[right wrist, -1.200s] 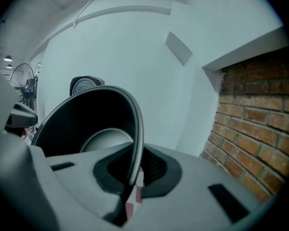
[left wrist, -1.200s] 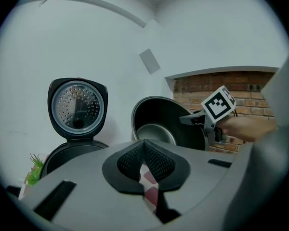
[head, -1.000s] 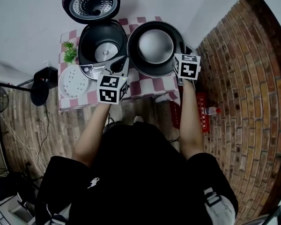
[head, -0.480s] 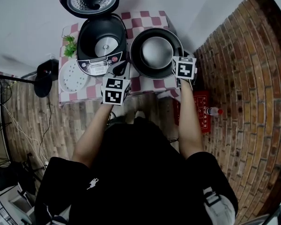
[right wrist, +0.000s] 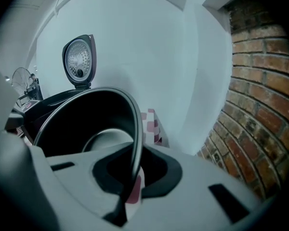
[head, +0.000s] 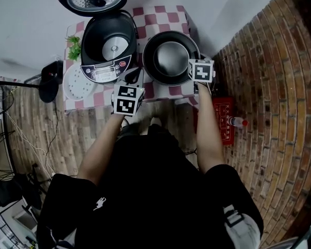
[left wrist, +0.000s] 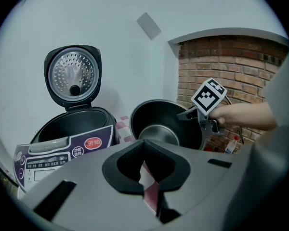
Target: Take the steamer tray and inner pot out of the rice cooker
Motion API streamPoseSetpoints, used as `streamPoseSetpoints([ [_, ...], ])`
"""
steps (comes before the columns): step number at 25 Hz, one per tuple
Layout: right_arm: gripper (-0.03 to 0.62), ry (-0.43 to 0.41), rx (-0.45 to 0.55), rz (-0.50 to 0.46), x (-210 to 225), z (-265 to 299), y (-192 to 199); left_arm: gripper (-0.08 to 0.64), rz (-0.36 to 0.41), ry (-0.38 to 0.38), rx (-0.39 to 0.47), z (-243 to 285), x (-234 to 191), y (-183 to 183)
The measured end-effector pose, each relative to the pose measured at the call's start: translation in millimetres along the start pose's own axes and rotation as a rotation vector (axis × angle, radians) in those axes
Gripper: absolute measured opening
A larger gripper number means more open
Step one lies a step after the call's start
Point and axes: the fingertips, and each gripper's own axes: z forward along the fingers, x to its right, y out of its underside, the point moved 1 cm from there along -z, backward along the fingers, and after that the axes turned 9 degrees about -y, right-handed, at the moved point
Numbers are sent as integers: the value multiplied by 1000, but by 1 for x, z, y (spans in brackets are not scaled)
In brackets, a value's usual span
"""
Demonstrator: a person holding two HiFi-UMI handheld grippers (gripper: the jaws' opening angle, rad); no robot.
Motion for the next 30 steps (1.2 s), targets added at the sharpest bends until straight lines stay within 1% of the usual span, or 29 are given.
streamPoseSetpoints([
  [6,14,-80,-103,63,-2,24,16,3,-4,-3,-23,8,-1,3],
  [9,17,-104,-144,63,-4,32,19,3,-11,-7,-38,11,-2,7],
  [16,18,-132,-186,72,-5,43,20,3,-22,-2,-39,17,-1,4],
  [21,20,-147,-213,105,0,50,25,3,-25,1,-44,21,0,6],
  [30,20,-141,-261,130,5,55,29,3,-28,4,-47,22,2,4],
])
